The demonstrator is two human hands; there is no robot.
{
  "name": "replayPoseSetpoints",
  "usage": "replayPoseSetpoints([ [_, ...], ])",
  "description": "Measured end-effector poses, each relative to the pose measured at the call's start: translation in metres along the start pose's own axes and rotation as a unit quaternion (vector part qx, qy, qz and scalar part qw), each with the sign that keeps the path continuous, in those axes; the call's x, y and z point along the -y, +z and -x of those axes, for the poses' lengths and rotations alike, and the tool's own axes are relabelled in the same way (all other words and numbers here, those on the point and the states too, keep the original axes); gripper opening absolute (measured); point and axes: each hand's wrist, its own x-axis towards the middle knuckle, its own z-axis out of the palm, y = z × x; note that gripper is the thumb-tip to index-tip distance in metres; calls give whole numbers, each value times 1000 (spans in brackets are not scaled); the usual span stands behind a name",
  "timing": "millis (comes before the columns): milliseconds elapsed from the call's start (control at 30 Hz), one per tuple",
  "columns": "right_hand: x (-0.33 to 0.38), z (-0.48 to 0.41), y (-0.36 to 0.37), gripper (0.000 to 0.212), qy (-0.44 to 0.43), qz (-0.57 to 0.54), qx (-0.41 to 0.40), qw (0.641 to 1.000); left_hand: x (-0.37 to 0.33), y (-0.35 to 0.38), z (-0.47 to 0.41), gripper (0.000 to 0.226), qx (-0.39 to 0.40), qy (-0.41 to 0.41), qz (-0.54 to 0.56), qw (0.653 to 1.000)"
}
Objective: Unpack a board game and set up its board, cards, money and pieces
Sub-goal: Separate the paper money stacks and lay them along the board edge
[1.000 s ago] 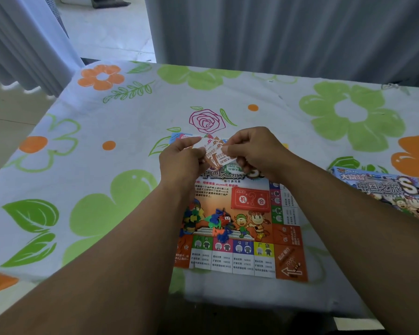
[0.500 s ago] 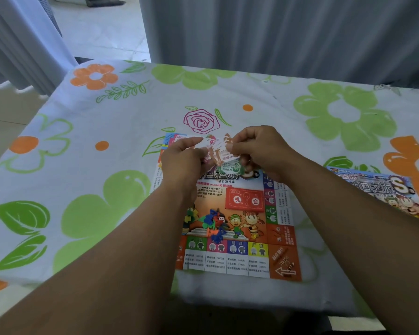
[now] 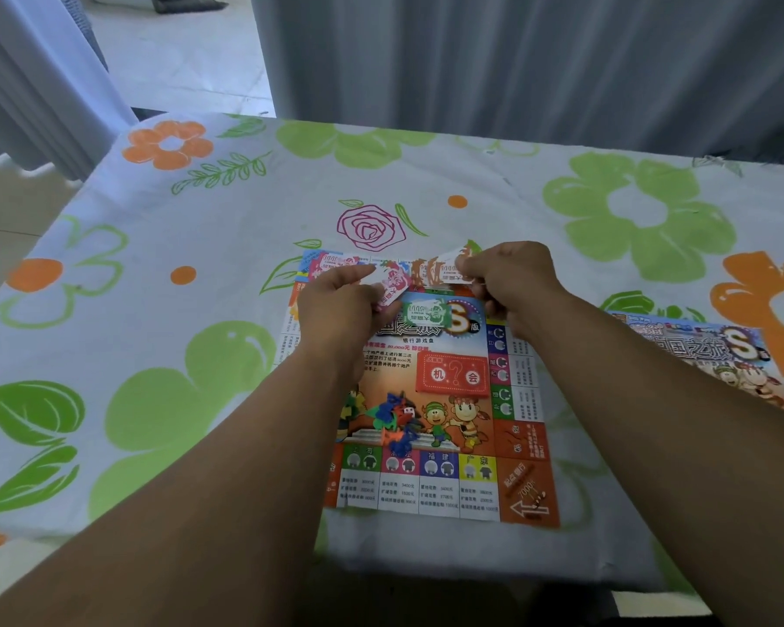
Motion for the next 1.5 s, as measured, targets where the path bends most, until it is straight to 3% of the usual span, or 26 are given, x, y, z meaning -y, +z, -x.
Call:
replayPoseSetpoints([
  [233, 0, -5, 17, 27, -24, -5, -10, 1000, -3, -6, 2, 26, -3, -4, -1, 1000],
  [333, -4, -11, 22, 37, -50, 34, -40, 997, -4, -8, 2, 26, -1, -6, -3, 1000],
  [500, -1, -9, 19, 37, -99, 119, -69, 986, -4, -9, 3, 25, 12, -3, -6, 1000],
  [567, 4, -1, 19, 34, -116, 84, -12, 990, -5, -8, 3, 26, 16, 2, -8, 1000],
  [633, 8, 12, 20, 32, -115, 52, 101, 987, -5, -7, 4, 26, 19, 4, -5, 1000],
  [733, 6, 23, 22, 27, -148, 93, 188, 966, -4, -7, 5, 27, 22, 11, -7, 1000],
  [1000, 8, 23, 30, 15, -137, 60, 190, 970, -8, -14, -1, 18, -26, 4, 19, 999],
  [1233, 17, 20, 62, 14, -64, -37, 149, 986, -13, -39, -5, 19, -54, 2, -11, 998],
  [1500, 18, 19, 100, 16, -55, 2, 134, 989, -21, -70, -12, 17, -67, -40, -50, 996],
])
